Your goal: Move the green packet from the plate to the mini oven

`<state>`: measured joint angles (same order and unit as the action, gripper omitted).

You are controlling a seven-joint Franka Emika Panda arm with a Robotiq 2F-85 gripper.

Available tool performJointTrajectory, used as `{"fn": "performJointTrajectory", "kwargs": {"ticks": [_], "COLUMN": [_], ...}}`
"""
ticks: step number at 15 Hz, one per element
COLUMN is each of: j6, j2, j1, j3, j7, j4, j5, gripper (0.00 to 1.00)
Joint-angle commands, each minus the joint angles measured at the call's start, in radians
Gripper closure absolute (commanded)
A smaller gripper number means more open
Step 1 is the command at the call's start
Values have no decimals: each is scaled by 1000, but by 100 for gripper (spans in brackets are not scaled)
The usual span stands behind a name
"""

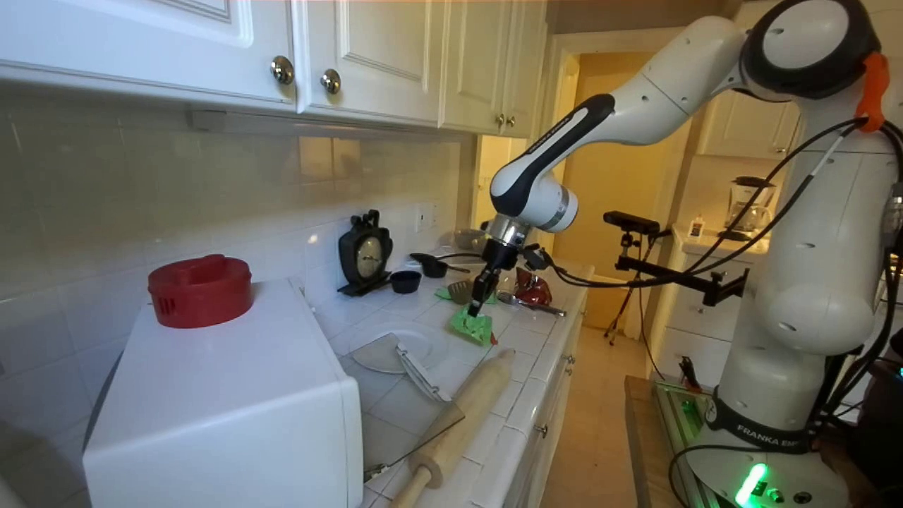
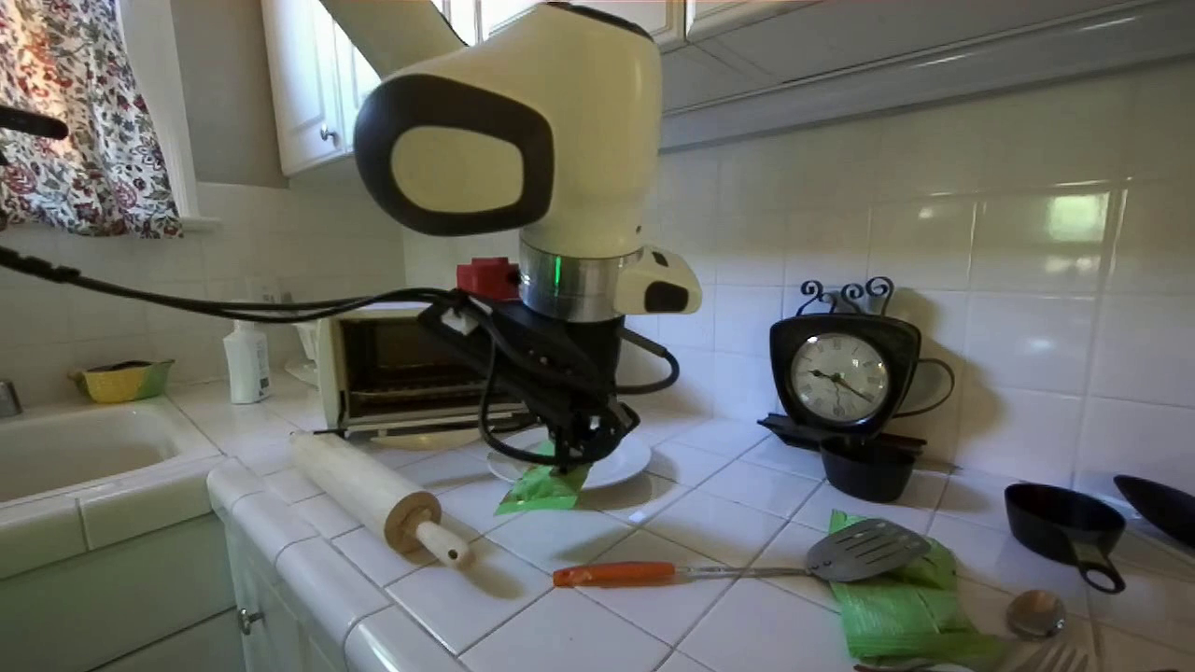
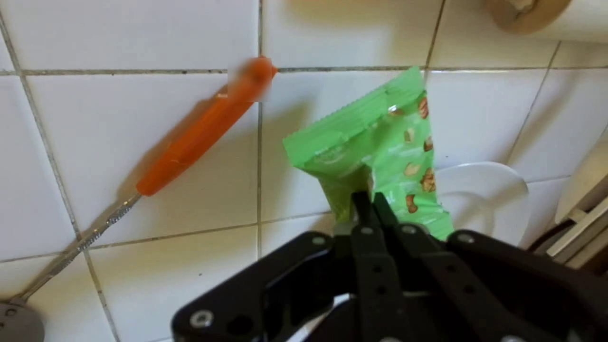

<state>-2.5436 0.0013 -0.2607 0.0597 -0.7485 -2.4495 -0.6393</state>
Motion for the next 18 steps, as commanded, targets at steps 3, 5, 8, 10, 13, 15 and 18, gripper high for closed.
{"fn": "performJointTrajectory", "kwargs": {"ticks": [3,5,8,10,13,15,18], "j6": [-245,-323,-378,-352,-305,-265,-205], "j2": [-171,-164,-108,-45,61,128,225], "j1": [80,113,158,180,204,221,268], "j3": [-30,-54,-78,-92,-121,-135,-137], "j7": [-17,-31,-45,-40,-11,17,84], "j4": [-151,-124,-36,42,150,214,298], "j5": [-190,-238,-247,-211,-135,-46,116], "gripper": [99,99,99,99,99,99,99]}}
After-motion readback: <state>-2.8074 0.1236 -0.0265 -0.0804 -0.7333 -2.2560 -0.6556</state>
